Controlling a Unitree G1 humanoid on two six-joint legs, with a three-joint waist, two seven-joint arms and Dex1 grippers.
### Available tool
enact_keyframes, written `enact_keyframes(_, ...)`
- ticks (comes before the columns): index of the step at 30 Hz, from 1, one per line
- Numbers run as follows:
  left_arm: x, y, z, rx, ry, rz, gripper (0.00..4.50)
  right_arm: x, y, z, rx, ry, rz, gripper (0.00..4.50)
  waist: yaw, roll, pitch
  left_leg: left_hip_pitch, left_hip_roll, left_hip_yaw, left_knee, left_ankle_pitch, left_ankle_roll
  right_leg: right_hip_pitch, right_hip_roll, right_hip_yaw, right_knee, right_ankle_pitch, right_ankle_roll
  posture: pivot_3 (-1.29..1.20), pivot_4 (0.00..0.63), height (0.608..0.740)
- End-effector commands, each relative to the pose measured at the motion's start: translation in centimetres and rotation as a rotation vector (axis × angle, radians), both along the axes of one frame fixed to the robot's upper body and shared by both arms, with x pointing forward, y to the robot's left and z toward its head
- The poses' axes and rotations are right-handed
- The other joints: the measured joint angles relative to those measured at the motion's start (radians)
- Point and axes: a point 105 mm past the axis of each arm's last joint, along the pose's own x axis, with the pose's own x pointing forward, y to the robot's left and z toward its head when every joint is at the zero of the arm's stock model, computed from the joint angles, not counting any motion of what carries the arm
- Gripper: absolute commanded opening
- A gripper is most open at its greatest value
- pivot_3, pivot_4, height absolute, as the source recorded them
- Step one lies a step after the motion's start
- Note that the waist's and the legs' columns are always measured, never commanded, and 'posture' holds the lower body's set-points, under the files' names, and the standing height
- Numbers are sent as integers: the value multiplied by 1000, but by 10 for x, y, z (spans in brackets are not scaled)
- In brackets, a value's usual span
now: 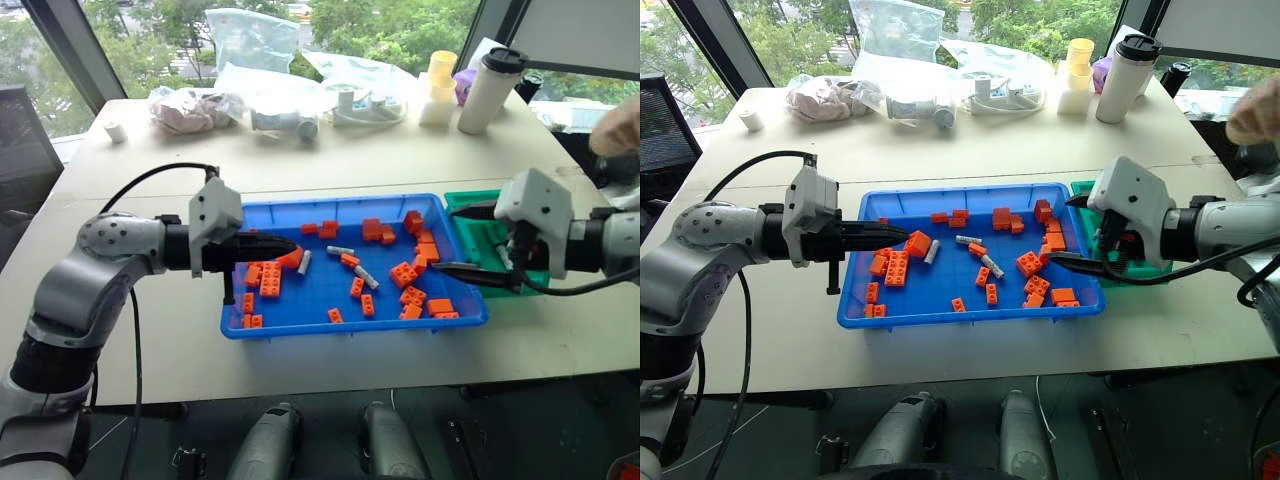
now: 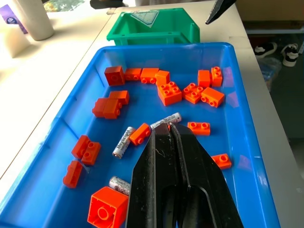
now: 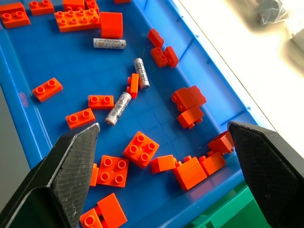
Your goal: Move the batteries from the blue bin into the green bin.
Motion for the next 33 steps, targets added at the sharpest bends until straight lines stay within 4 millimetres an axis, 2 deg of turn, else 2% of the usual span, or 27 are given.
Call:
enact_keyframes(1,-3,2,9,-4,-28,-5,0,-2,3,6,-13,-31,16,4473,0,0,0,0,0,0,0,0,0,0,0,0,0,0,0,0,150,740)
enact_keyframes(16,-3,9,11,10,-36,11,0,2,17,-1,0,-16,64,4473,0,0,0,0,0,0,0,0,0,0,0,0,0,0,0,0,150,740)
enact_keyframes(22,-2,13,10,17,-34,22,0,8,35,-7,45,12,122,4473,-2,0,0,0,0,0,0,0,0,0,0,0,0,0,0,0,150,740)
enact_keyframes(27,5,22,13,32,-46,51,0,20,68,-22,88,61,201,4473,-5,0,0,0,0,0,0,0,0,0,0,0,0,0,0,0,150,740)
enact_keyframes(29,9,26,16,35,-57,71,0,28,98,-40,102,108,264,4473,-11,-1,0,0,0,0,0,0,0,0,1,0,0,0,0,0,150,740)
enact_keyframes(33,9,27,17,38,-61,73,0,44,133,-55,106,141,305,4473,-21,-1,0,0,0,-2,-1,0,-1,-1,1,-1,1,0,0,0,150,740)
